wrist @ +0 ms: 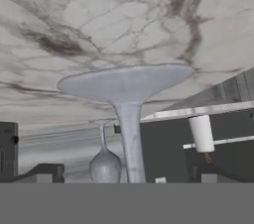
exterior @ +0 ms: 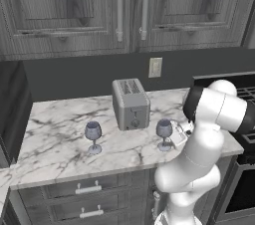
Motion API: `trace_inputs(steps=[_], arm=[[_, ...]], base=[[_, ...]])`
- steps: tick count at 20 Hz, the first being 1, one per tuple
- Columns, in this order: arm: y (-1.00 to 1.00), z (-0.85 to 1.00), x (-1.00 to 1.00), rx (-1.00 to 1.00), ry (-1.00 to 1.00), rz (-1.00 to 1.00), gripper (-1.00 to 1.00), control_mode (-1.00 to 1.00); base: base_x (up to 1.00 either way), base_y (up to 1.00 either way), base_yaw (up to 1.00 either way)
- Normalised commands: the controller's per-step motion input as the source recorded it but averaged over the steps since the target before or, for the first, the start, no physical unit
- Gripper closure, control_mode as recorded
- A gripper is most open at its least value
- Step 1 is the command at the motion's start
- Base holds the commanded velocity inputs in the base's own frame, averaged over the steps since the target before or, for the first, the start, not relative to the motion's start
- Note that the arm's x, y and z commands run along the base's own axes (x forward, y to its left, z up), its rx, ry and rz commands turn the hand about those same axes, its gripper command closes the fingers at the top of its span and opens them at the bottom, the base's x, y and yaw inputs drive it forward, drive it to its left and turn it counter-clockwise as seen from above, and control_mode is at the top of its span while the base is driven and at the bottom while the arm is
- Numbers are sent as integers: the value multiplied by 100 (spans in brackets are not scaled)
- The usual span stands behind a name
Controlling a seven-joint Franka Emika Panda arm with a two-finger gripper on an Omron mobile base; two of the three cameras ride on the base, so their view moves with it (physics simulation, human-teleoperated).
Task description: Retrieve the wine glasses from the counter and place one next to each plate.
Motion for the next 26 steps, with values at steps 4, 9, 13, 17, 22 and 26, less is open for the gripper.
trace_inputs(steps=[4,9,13,17,22,26], arm=[[2,3,-9,0,0,0,-100,-100],[0,30,-19,2,0,0,100,-100],[0,54,-22,6,0,0,100,-100],[0,65,-23,8,0,0,100,-100],[0,72,-42,13,0,0,100,-100],[0,82,-61,12,-1,0,100,-100]], base=[[0,0,0],[0,0,0],[0,0,0],[0,0,0],[0,0,0],[0,0,0]])
